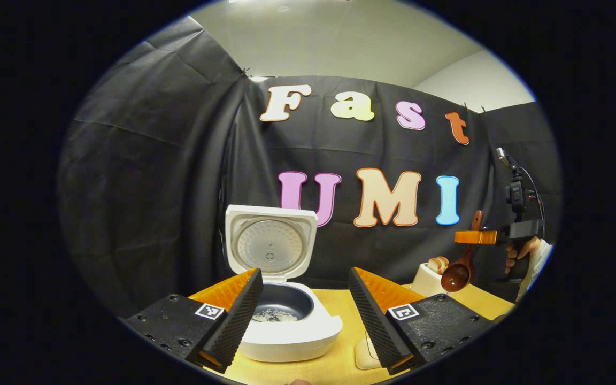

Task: Close the left gripper, press the button to open the rice cooker; take a wooden spoon from the chopstick holder with the right hand, scoop a spoonful of rice and pour it into the rice cooker, then put the wooden spoon back into the chopstick holder.

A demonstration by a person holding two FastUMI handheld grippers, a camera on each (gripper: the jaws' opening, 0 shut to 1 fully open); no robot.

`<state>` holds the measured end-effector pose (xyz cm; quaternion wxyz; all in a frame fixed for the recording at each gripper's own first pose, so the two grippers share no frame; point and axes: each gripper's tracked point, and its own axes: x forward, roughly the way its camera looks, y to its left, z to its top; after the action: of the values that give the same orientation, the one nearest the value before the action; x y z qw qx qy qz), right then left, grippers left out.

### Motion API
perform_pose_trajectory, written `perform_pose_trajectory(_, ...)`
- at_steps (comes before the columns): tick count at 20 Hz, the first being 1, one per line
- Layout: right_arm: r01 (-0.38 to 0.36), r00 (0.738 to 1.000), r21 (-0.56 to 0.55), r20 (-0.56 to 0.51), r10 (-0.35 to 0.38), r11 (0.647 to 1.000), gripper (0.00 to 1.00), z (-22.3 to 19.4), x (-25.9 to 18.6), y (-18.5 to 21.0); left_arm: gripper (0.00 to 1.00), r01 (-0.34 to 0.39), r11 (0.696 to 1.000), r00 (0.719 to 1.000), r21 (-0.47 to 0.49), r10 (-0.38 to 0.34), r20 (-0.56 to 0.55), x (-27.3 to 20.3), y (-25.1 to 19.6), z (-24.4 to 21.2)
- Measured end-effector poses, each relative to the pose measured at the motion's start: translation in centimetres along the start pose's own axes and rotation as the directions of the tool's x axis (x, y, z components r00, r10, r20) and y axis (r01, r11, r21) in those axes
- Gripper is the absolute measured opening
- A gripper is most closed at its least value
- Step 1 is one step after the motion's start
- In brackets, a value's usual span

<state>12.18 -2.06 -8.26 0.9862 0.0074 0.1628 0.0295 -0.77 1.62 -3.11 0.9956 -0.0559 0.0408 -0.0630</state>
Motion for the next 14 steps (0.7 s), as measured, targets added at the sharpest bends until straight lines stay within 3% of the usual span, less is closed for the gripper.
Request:
perform_pose_trajectory(6, 0.078, 0.994, 0.018, -0.074, -0.077, 0.997, 0.22, -4.7, 0.0, -5.5, 0.95, 0.016, 1.0, 1.0, 0.009, -0.016, -0.007, 0.5, -1.6, 0.0)
perform_pose_trajectory(14, 0.161, 0.967, 0.051, -0.207, -0.147, 0.986, 0.2, -12.6, -0.5, -10.7, 0.95, 0.005, 1.0, 1.0, 0.02, -0.005, -0.023, 0.1, -2.2, 0.0)
